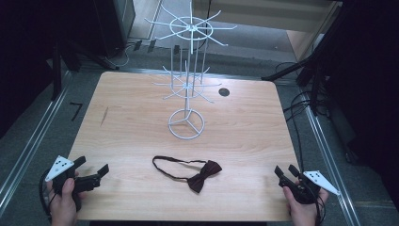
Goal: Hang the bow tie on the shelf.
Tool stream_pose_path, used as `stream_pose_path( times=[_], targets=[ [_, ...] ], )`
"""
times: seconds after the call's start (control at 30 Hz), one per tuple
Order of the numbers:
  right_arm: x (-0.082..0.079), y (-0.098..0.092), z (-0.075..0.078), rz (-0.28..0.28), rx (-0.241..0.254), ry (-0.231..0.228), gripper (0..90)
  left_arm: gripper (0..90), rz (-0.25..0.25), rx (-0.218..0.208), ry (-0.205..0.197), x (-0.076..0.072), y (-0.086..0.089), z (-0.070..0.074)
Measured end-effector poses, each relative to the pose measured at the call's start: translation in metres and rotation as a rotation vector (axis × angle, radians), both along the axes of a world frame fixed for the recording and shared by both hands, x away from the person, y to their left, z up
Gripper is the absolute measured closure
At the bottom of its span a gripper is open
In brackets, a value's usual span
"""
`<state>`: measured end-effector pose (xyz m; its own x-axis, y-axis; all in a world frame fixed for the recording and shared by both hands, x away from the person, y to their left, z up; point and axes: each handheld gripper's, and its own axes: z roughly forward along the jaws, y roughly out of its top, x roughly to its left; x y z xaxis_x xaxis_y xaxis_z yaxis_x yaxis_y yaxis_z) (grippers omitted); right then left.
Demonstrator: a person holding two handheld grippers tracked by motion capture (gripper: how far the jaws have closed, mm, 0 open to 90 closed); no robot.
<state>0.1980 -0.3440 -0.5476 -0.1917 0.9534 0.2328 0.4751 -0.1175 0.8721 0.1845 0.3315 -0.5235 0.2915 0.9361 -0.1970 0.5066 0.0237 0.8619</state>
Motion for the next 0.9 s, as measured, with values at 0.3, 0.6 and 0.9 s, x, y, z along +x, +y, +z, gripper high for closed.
stream_pose_path(
  times=[0.3, 0.6, 0.9],
  targets=[
    [0.019, 0.033, 0.038, 0.341, -0.134, 0.034, 58.1, 0.2, 0.001, 0.001, 0.002, 0.0, 0.0, 0.0],
    [0.053, 0.085, 0.07, 0.586, -0.283, 0.155, 58.0, 0.2, 0.002, -0.011, -0.011, -0.001, 0.001, 0.0],
    [0.074, 0.149, 0.087, 0.753, -0.387, 0.284, 53.4, 0.2, -0.002, -0.007, -0.009, -0.001, 0.001, 0.0]
  ],
)
